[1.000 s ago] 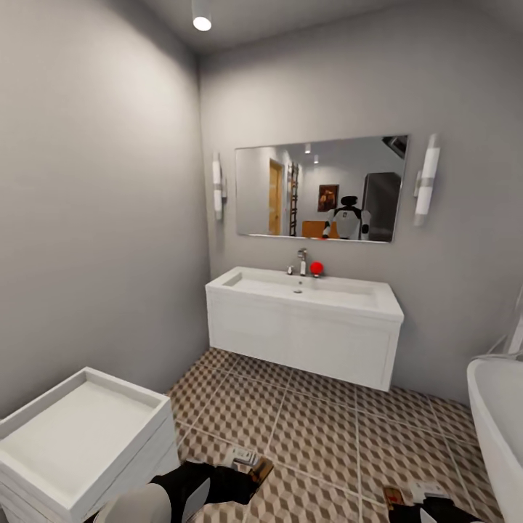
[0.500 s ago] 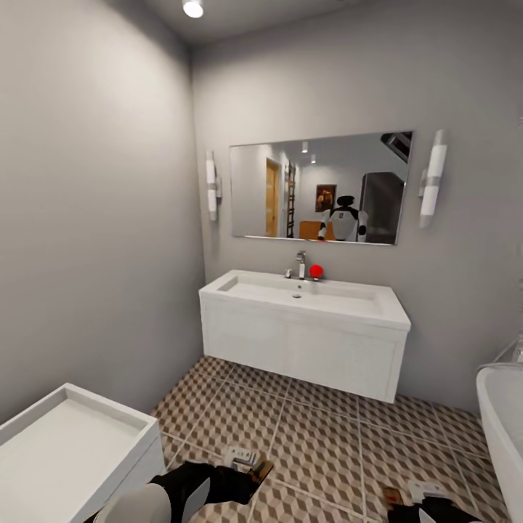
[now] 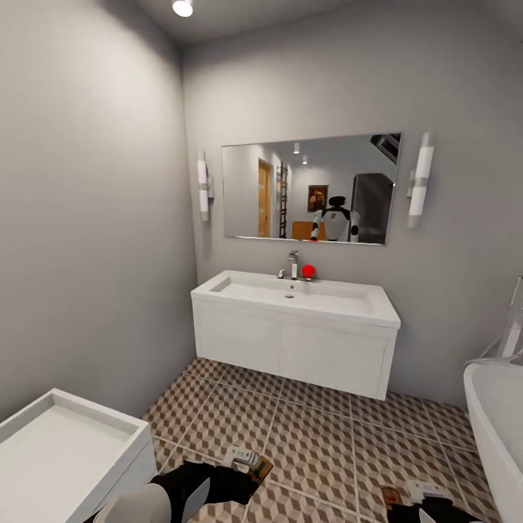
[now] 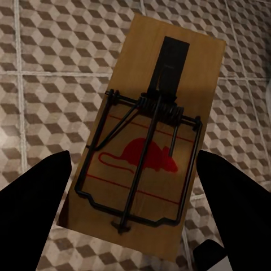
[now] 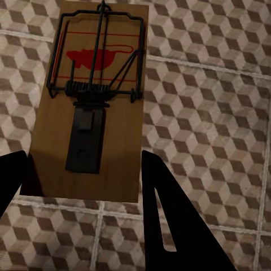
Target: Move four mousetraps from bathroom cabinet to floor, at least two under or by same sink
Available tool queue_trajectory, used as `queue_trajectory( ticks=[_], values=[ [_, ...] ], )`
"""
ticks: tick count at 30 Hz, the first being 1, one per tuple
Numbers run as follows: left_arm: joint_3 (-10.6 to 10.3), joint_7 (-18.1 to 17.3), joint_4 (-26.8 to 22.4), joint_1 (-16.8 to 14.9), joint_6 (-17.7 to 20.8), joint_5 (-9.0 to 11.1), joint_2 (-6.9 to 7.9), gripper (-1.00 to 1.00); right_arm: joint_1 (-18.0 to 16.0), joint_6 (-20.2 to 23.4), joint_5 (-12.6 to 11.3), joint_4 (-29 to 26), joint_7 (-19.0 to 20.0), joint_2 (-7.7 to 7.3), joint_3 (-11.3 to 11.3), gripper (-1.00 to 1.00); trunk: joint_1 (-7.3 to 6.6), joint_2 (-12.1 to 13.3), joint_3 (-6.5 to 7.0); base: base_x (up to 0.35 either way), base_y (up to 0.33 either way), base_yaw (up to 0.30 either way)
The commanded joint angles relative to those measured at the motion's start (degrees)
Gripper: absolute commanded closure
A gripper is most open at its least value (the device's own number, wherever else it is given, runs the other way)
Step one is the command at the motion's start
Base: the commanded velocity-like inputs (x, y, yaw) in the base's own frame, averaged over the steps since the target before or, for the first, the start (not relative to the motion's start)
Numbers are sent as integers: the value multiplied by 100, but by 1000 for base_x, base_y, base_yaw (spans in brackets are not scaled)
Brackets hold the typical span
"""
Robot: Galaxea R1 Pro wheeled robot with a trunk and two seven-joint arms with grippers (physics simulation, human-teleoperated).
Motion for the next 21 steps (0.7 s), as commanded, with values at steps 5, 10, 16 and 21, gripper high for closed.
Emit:
queue_trajectory(
  ticks=[5, 10, 16, 21],
  values=[
    [49, -8, -6, -4, 45, -18, -1, 100, -3, 19, 43, 14, 1, 23, -45, 100, 0, -4, -7, 147, 0, 0],
    [49, -8, -5, -4, 45, -18, -1, 100, -3, 20, 35, 16, -12, 23, -43, 100, 0, -4, -4, 310, 0, -72],
    [49, -2, -7, -4, 50, -18, -1, 100, -3, 21, 34, 15, -31, 26, -45, 100, 0, -4, 9, 129, 0, -217],
    [49, -2, -11, -4, 51, -18, -1, 100, -3, 21, 34, 17, -38, 29, -45, 100, 0, -4, 20, 16, 0, -233]
  ],
)
